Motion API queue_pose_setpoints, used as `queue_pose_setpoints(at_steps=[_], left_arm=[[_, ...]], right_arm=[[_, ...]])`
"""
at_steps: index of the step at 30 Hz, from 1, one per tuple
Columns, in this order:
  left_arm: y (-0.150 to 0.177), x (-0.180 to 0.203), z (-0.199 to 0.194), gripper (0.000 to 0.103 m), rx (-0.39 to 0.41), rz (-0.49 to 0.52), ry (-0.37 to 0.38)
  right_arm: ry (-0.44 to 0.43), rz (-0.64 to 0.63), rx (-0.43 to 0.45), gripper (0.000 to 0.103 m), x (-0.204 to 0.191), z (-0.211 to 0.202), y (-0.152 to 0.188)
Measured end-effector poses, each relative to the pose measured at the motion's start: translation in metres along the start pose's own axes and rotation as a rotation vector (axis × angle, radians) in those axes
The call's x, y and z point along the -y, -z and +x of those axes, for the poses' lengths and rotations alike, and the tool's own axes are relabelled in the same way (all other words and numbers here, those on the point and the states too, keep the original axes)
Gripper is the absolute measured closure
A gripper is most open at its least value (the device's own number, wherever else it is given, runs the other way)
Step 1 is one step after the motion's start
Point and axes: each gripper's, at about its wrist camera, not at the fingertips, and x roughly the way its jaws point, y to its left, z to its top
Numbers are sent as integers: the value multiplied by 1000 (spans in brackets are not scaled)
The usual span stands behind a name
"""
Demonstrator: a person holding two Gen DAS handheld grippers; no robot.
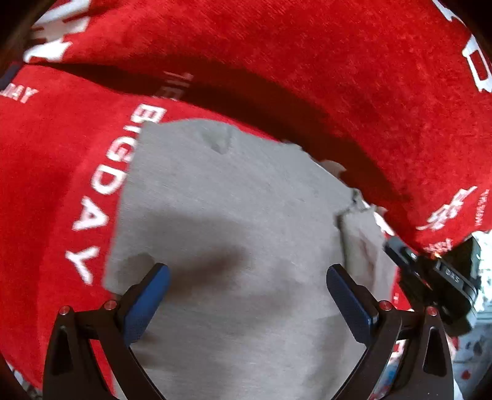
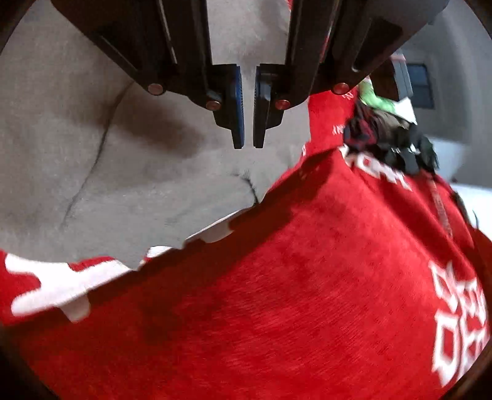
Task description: Fold small clothes
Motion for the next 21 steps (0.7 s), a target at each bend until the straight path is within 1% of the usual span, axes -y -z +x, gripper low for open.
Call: queue_pose_setpoints(at_steps=[1, 2, 3, 4, 5, 6, 7, 9, 10, 12, 13, 14, 15, 17, 19, 21], left_arm=[[0, 0, -1, 1, 2, 12, -25], [1, 0, 0, 1, 0, 28, -54], [2, 1, 2, 1, -4, 50, -89], [4, 1, 3, 1, -6, 60, -102], [5, 1, 5, 1, -8, 69, -112], [7, 1, 7, 1, -10, 72, -117], [8, 1, 9, 1, -13, 69, -120], [10, -1, 10, 1, -16, 55, -116], [11, -2, 10, 1, -16, 47, -112], [11, -2, 8, 1, -12, 41, -94], [11, -3, 6, 1, -10, 41, -75], [10, -3, 3, 1, -8, 40, -59], [8, -4, 0, 1, -3, 38, -37], [4, -6, -7, 1, 11, 32, 8], [-1, -8, -13, 1, 27, 27, 41], [-4, -12, -17, 1, 34, 21, 59]], right_arm=[[35, 20, 26, 93, 4, -6, 2], [80, 48, 58, 74, 13, -14, 3], [126, 87, 96, 57, 26, -25, 4], [148, 119, 124, 33, 35, -32, 6], [144, 161, 138, 33, 48, -37, 6], [139, 191, 123, 33, 58, -39, 4], [156, 221, 103, 35, 66, -36, 2], [170, 255, 80, 42, 75, -25, -1], [168, 267, 77, 51, 80, -24, -2], [147, 291, 79, 77, 83, -19, -6], [117, 302, 68, 96, 85, -18, -8], [90, 306, 69, 96, 82, -15, -9], [52, 283, 75, 96, 73, -12, -10], [11, 210, 73, 96, 52, -8, -12], [-41, 99, 28, 96, 23, 2, -10], [-62, -13, -27, 96, -4, 15, -4]])
